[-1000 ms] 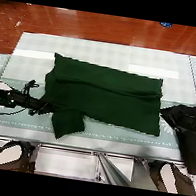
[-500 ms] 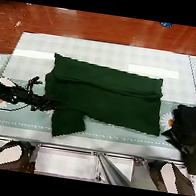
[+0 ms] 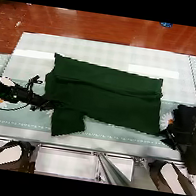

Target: Fold the shirts.

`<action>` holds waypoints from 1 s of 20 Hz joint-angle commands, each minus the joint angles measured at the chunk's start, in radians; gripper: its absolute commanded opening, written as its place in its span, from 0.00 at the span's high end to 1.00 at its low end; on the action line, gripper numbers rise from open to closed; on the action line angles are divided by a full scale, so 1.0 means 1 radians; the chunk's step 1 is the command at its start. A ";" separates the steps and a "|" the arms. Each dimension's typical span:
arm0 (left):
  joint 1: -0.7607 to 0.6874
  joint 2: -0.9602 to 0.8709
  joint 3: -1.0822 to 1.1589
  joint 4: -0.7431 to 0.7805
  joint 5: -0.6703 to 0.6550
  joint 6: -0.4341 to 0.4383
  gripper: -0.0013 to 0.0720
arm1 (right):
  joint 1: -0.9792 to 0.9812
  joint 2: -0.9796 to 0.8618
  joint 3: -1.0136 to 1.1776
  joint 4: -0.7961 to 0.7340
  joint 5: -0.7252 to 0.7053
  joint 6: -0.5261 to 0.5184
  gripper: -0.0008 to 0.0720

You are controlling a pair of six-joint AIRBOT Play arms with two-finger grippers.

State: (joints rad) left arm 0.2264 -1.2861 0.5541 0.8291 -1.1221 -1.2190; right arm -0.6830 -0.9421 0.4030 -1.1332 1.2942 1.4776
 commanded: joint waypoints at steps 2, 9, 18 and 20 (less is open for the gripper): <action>-0.001 -0.001 0.001 0.000 0.020 0.000 0.96 | 0.000 -0.114 -0.001 0.159 -0.127 -0.065 0.43; 0.018 0.000 0.038 -0.018 -0.007 0.003 0.96 | 0.161 -0.182 0.061 0.280 -0.135 -0.182 0.96; 0.027 -0.142 0.495 -0.019 -0.091 -0.072 0.96 | 0.253 -0.221 0.357 0.331 -0.142 -0.138 0.96; -0.027 -0.252 0.655 -0.018 -0.095 -0.119 0.96 | 0.296 -0.301 0.448 0.332 -0.169 -0.117 0.96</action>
State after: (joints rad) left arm 0.2501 -1.4242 1.0214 0.8120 -1.2079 -1.2736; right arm -0.4435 -1.1713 0.7399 -0.8322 1.1702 1.3407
